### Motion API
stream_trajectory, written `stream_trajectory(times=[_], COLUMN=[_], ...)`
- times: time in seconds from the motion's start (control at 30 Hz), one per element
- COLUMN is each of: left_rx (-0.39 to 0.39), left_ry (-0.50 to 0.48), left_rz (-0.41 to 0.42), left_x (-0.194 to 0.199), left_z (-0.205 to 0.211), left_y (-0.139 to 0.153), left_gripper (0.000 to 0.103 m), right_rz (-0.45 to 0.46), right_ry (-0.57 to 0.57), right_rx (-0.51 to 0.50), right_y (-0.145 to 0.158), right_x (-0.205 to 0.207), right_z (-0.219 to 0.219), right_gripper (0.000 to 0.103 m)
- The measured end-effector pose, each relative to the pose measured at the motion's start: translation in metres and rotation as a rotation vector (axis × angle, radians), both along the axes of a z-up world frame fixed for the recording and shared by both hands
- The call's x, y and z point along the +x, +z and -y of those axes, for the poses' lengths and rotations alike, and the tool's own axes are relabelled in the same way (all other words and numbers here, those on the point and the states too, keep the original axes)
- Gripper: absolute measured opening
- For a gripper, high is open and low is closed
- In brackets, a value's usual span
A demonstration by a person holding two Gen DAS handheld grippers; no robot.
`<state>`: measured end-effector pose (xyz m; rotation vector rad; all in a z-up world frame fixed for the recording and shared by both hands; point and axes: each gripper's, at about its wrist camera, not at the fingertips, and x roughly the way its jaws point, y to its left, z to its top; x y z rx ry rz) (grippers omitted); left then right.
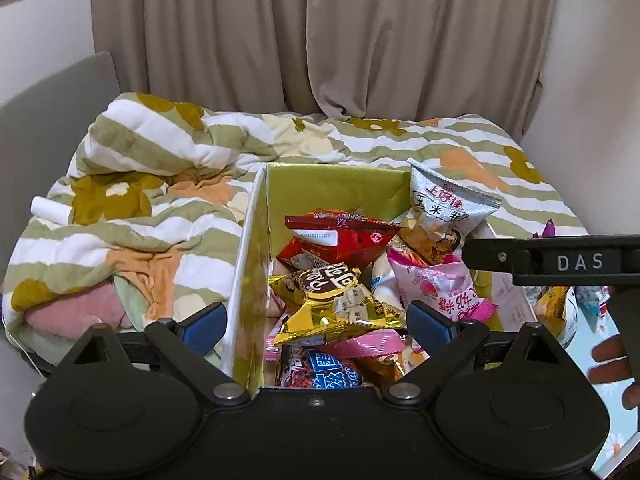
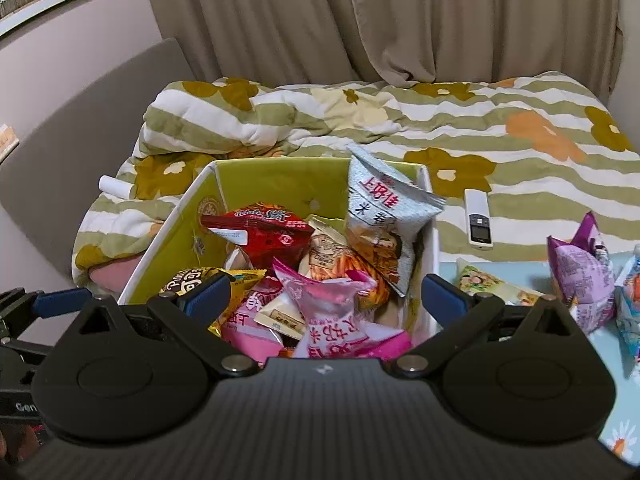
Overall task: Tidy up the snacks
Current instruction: 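Move both tools back over the remaining snack bags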
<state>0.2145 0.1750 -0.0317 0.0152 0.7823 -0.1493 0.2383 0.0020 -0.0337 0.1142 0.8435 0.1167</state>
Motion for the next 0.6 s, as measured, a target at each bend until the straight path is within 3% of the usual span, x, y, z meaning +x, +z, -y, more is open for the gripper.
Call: stream_trajectory(times=[0.37,0.6], left_rx=[0.04,0.056], left_ry=[0.077,0.15], left_rz=[0.049,0.089], left_x=[-0.021,-0.038], left_z=[0.021,0.046], left_y=[0.014,0.028], left_gripper=[0.098,0.098], right_rz=[0.067,0.126], right_ry=[0.02,0.048], right_rx=[-0.036,-0.035], right_y=[0.024,0.049], right_x=[-0.024,-0.041], right_z=[0.032,0.081], right_gripper=[0.103,0.103])
